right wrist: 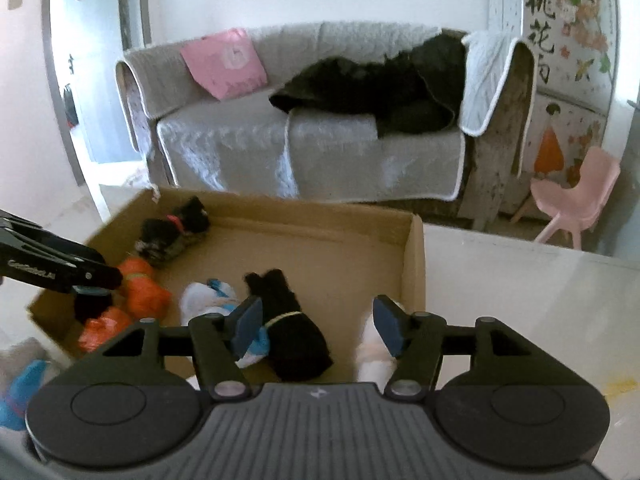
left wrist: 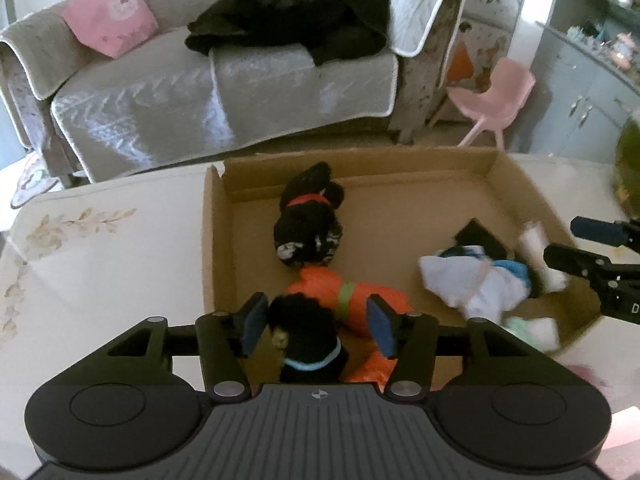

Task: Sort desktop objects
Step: 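Release both bundles in the box and move both tools back to the pile, then grasp the white knit sock bundle with the left tool while the right grasps the pink towel bundle, then carry the white knit bundle over the box while the right tool carries the pink towel bundle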

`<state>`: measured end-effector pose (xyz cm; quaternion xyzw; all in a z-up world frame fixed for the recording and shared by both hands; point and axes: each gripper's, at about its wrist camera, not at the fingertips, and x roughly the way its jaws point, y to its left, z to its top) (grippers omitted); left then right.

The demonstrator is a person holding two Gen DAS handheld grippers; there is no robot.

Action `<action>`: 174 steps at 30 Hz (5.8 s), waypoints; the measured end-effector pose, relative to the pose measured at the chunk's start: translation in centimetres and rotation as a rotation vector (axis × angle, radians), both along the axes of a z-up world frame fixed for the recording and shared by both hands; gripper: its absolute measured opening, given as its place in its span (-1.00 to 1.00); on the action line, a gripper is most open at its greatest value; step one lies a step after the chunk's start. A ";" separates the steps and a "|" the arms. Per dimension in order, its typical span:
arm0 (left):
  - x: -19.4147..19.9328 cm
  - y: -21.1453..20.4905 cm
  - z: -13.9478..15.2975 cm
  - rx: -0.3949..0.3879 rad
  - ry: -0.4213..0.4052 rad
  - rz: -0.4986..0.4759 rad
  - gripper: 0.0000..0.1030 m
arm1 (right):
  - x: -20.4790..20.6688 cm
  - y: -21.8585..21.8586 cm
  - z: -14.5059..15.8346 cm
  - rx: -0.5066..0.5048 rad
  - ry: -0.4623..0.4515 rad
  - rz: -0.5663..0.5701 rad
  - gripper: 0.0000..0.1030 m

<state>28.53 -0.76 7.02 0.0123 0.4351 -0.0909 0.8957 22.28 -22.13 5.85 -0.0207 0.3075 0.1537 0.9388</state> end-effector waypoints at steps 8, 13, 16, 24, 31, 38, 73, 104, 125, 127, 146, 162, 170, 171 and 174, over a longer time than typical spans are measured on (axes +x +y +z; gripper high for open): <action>-9.2 2.9 3.1 -0.024 -0.100 0.018 0.53 | -9.4 -0.6 2.1 0.137 -0.009 0.050 0.37; -12.5 5.0 0.9 -0.012 -0.050 0.073 0.58 | -12.0 1.2 0.1 0.172 0.049 0.033 0.48; -12.9 5.3 -0.5 -0.010 -0.021 0.081 0.58 | -12.3 2.3 -1.4 0.172 0.073 -0.006 0.48; -11.4 5.7 -3.5 -0.031 0.025 0.109 0.58 | -12.5 3.5 -3.6 0.201 0.097 -0.069 0.52; -11.6 6.0 -4.7 -0.034 0.029 0.114 0.55 | -12.8 3.3 -4.4 0.240 0.117 -0.063 0.35; -12.7 5.0 -5.0 0.000 0.017 0.084 0.15 | -14.1 3.2 -4.3 0.248 0.123 -0.054 0.21; -18.8 5.1 -3.3 0.071 -0.031 0.099 0.71 | -18.2 3.3 -4.0 0.085 0.117 -0.071 0.62; -21.9 4.1 -1.6 0.162 -0.070 0.076 0.10 | -19.7 3.0 -1.8 0.068 0.046 -0.015 0.10; -23.4 2.5 1.0 0.191 -0.111 0.061 0.10 | -19.0 -1.1 1.4 0.117 -0.016 -0.039 0.11; -23.4 2.4 1.0 0.195 -0.108 0.062 0.10 | -18.9 -1.3 1.1 0.117 -0.012 -0.038 0.10; -11.2 -0.5 6.9 0.152 -0.162 0.030 0.10 | -7.1 -1.8 6.2 0.108 -0.114 -0.002 0.10; 5.0 -5.5 1.8 0.104 -0.080 -0.027 0.10 | 4.1 -1.6 1.8 0.142 0.008 0.095 0.10; 7.2 -6.7 -0.3 0.105 -0.064 -0.053 0.10 | 5.3 -1.3 0.9 0.148 0.045 0.149 0.11; 7.3 -6.9 -0.4 0.103 -0.061 -0.060 0.10 | 5.8 -1.3 0.8 0.146 0.050 0.155 0.11; 8.1 -7.6 -1.1 0.104 -0.050 -0.090 0.10 | 6.7 -1.1 0.3 0.134 0.070 0.174 0.10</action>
